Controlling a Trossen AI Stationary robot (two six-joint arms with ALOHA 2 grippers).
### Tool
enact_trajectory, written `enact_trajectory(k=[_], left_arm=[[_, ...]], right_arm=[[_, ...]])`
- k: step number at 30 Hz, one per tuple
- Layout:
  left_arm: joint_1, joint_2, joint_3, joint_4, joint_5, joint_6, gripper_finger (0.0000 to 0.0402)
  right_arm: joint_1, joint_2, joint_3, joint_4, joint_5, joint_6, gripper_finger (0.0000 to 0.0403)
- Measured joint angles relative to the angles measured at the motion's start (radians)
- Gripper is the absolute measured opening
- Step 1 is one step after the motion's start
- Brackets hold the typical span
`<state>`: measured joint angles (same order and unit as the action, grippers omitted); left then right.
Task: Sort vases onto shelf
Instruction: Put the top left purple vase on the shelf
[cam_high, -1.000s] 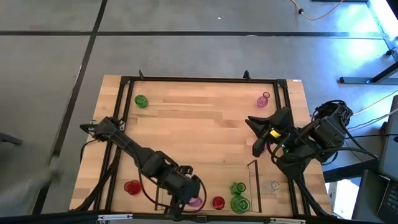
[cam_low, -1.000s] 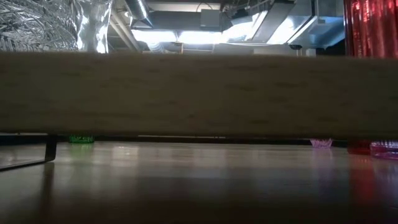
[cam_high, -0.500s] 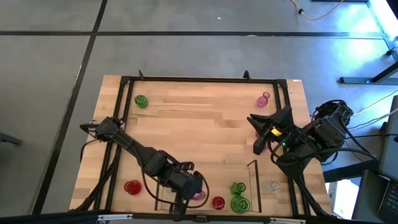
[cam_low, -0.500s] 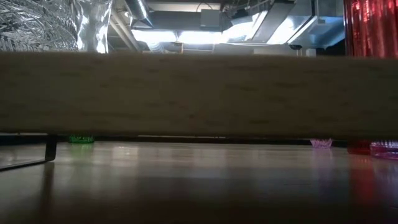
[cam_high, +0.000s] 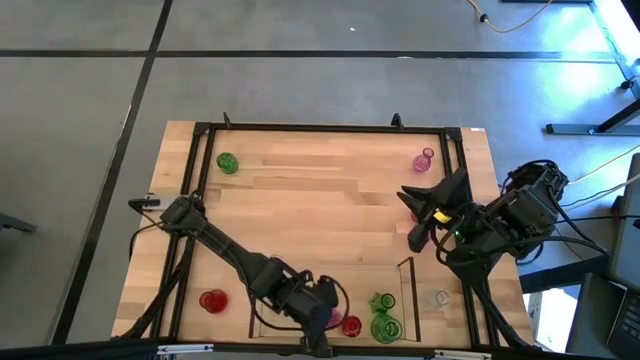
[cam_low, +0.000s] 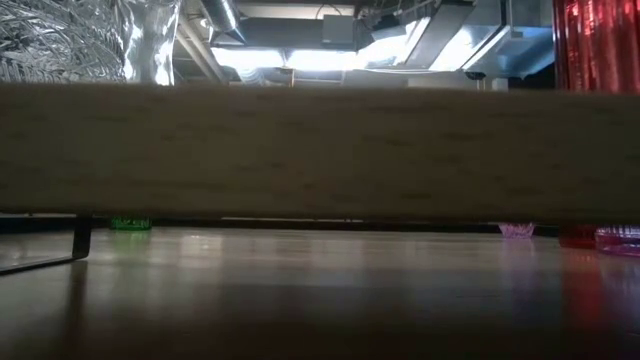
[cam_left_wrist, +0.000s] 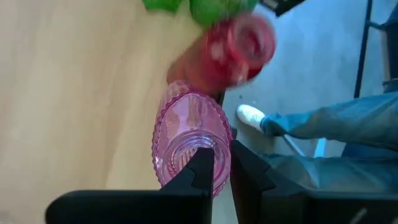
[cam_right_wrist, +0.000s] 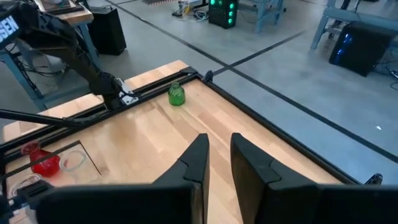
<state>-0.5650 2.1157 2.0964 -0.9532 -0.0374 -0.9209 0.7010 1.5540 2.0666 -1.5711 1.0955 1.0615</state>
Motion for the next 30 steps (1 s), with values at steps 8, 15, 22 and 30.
enact_trajectory(k=[8,15,22,30], left_arm=[[-0.023,0.023,0.0,-0.053,-0.032,-0.156,0.0022],[-0.022,0.035,0.0,-0.076,-0.003,-0.282,0.0022],[-0.022,0.069,0.001,-0.091,0.021,-0.355,0.0022],[-0.02,0.07,0.001,-0.066,0.002,-0.357,0.0022]], right_arm=[[0.0,-0.004,0.0,0.001,-0.02,-0.019,0.005],[0.0,-0.004,0.0,0.0,-0.024,-0.023,0.005],[0.0,-0.004,0.0,0.0,-0.024,-0.024,0.005],[-0.001,-0.004,0.0,0.0,-0.034,-0.027,0.005]])
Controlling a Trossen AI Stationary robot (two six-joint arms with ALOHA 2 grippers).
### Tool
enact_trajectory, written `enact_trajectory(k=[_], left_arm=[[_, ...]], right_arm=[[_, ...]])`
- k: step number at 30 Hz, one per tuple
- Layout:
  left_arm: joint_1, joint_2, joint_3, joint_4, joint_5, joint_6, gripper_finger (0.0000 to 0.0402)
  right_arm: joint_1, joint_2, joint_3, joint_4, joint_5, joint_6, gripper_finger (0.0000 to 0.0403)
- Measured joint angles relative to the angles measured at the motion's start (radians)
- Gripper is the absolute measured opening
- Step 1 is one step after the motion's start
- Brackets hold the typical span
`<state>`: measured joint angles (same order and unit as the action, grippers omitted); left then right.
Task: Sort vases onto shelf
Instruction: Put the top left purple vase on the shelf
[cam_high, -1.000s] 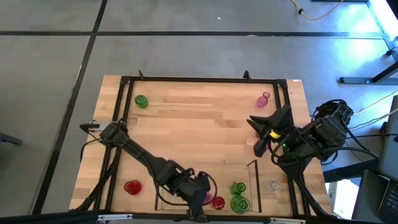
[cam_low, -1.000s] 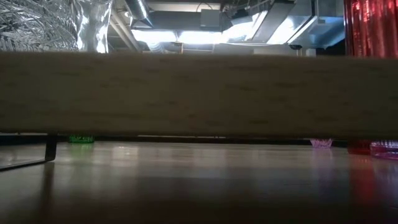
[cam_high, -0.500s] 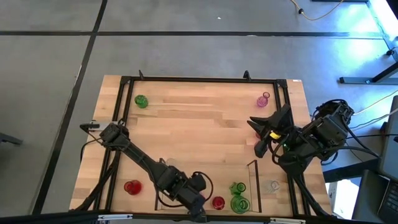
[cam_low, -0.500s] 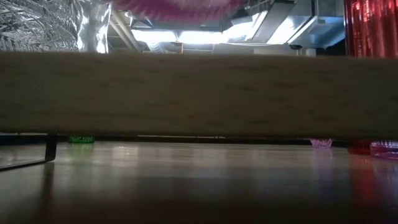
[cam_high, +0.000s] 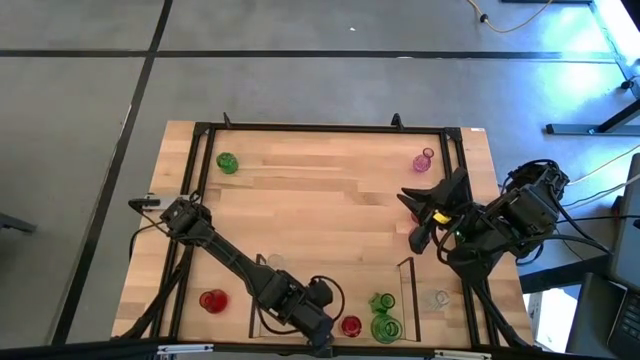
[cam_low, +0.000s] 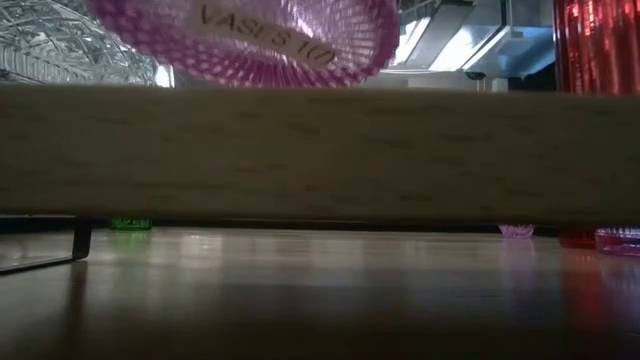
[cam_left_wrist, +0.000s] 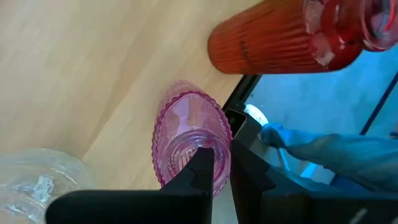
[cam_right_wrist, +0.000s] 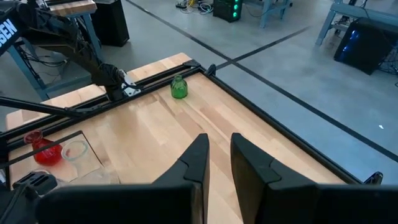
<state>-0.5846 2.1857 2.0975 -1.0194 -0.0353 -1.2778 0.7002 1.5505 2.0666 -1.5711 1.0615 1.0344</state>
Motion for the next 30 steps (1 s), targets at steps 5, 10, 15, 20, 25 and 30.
enact_trajectory(k=[5,10,15,20,25,30], left_arm=[[-0.005,0.0,0.0,0.005,0.011,-0.002,0.0022],[-0.005,0.0,0.0,0.001,0.016,-0.003,0.0022],[-0.005,-0.002,0.0,-0.003,0.023,-0.003,0.0022],[-0.006,-0.006,0.027,-0.087,0.015,-0.005,0.0022],[-0.003,-0.009,0.118,-0.147,-0.028,0.005,0.0022],[0.002,-0.01,0.174,-0.131,-0.054,0.04,0.0022]], right_arm=[[0.0,0.0,0.0,0.0,0.0,0.0,0.005],[0.0,0.0,0.0,0.0,0.0,-0.015,0.005],[0.0,0.0,0.0,0.0,0.0,-0.02,0.005],[0.0,0.0,0.0,0.0,-0.001,-0.02,0.005],[0.0,0.0,0.0,0.0,-0.007,-0.02,0.005],[0.0,0.0,0.0,0.0,-0.007,-0.02,0.005]])
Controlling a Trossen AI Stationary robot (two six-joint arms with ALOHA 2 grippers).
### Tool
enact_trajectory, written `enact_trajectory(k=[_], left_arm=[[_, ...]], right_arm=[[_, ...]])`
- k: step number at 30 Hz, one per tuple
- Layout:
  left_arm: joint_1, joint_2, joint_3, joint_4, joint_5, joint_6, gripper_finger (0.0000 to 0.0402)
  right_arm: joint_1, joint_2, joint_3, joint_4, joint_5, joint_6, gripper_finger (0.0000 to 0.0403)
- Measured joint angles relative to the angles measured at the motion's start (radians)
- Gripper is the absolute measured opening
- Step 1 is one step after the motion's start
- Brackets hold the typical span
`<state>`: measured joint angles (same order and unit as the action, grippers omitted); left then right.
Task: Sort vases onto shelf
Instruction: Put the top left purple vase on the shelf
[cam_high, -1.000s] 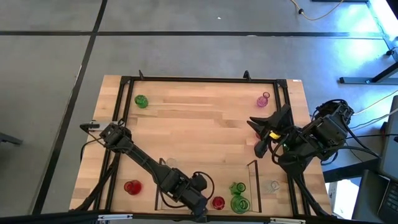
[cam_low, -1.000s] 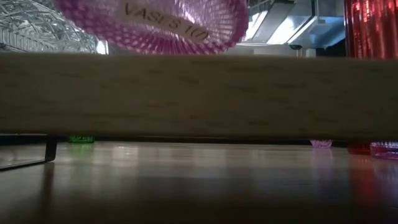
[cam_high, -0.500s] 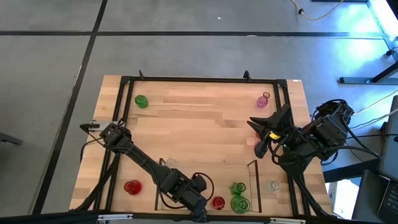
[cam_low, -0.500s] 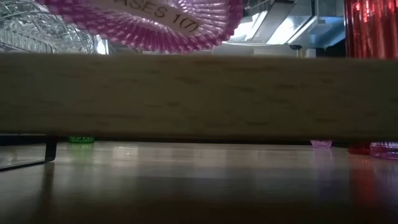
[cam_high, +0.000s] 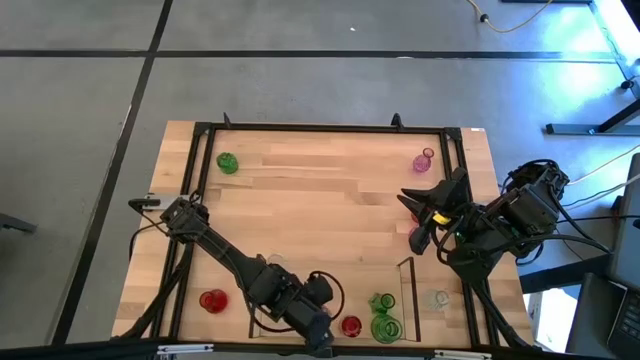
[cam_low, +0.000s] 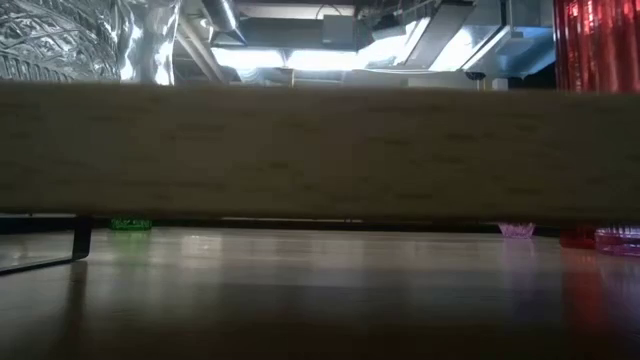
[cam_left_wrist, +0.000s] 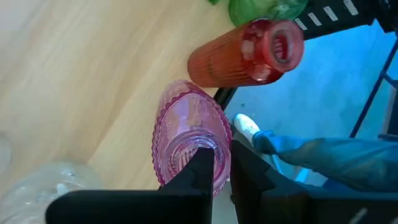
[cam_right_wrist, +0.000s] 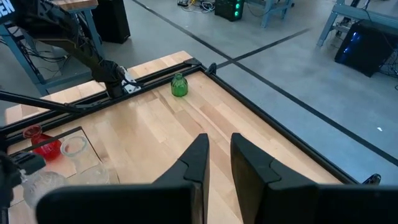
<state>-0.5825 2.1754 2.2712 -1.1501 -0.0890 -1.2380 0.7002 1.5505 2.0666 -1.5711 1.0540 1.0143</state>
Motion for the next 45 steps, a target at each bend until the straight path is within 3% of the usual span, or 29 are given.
enact_trajectory(k=[5,15,24,32,41,45], left_arm=[[0.0,-0.002,-0.022,0.06,0.004,0.118,0.0022],[0.038,-0.002,-0.076,0.061,0.113,0.357,0.0022],[0.085,-0.002,-0.026,0.048,0.099,0.411,0.0022],[0.155,-0.003,0.034,-0.169,0.054,0.548,0.0022],[0.267,-0.003,-0.05,-0.182,0.063,0.702,0.0022],[0.275,-0.003,-0.116,-0.156,0.118,0.728,0.0022]], right_arm=[[0.0,0.0,0.0,0.0,0.0,0.0,0.005],[0.0,0.0,0.0,0.0,0.0,0.001,0.005],[0.0,0.0,0.0,0.0,0.0,0.001,0.005],[0.0,0.0,0.0,0.0,0.0,0.001,0.005],[0.0,0.0,0.0,0.0,0.0,0.001,0.005],[0.0,0.0,0.0,0.0,0.0,0.001,0.005]])
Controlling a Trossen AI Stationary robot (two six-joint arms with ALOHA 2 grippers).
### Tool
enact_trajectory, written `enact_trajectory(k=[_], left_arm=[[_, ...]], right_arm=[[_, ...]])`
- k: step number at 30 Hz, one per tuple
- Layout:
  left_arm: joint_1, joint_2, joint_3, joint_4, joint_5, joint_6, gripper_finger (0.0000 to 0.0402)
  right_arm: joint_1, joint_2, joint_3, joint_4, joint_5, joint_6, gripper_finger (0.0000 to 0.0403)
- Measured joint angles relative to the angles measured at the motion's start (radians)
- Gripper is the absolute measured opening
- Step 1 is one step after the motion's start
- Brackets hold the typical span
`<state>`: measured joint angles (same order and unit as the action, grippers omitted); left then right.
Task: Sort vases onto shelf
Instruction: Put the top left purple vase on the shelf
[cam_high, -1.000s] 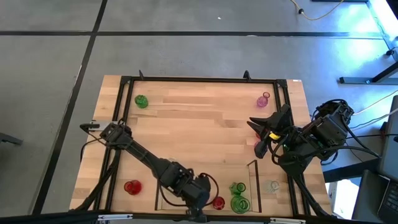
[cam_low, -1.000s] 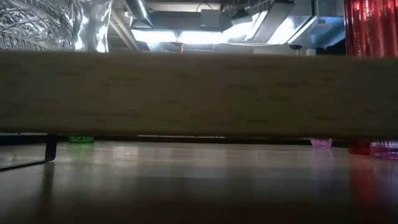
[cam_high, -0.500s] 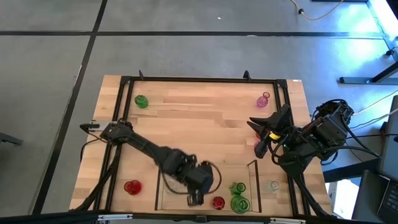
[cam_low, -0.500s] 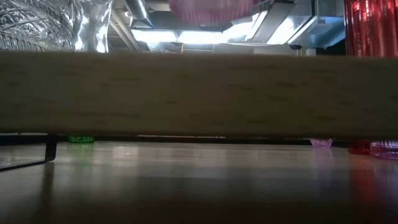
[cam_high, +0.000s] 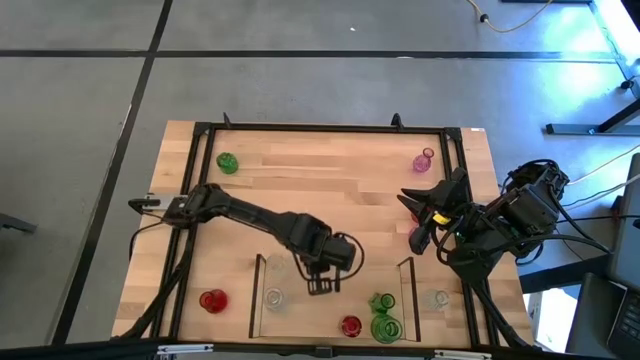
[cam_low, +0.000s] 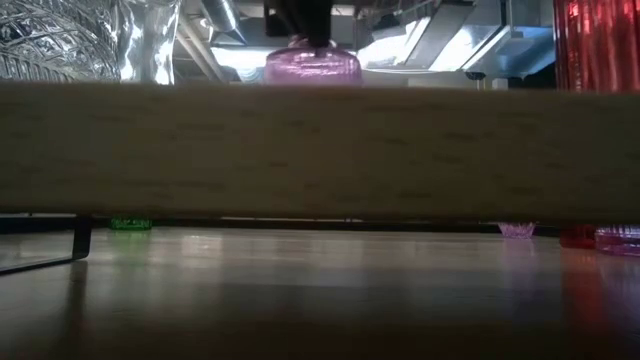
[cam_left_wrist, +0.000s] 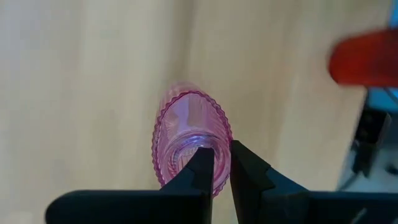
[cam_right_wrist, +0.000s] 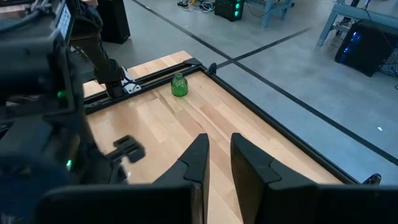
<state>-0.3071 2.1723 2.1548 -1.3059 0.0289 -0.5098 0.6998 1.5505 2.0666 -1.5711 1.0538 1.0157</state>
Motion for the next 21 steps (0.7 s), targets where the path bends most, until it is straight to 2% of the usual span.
enact_trajectory(k=[4,9,13,21], left_arm=[[-0.005,0.0,-0.058,0.04,0.069,0.022,0.0022],[-0.006,0.002,-0.099,0.082,0.073,0.026,0.0022],[0.0,0.001,-0.114,0.105,0.12,0.033,0.0022],[0.0,0.0,-0.119,0.077,0.138,0.03,0.0022]], right_arm=[[0.0,0.0,0.0,0.0,0.0,0.0,0.005],[0.0,0.0,0.0,0.0,0.0,0.0,0.005],[0.0,0.0,0.0,0.0,0.0,0.0,0.005],[0.0,0.0,0.0,0.0,-0.001,0.0,0.005]])
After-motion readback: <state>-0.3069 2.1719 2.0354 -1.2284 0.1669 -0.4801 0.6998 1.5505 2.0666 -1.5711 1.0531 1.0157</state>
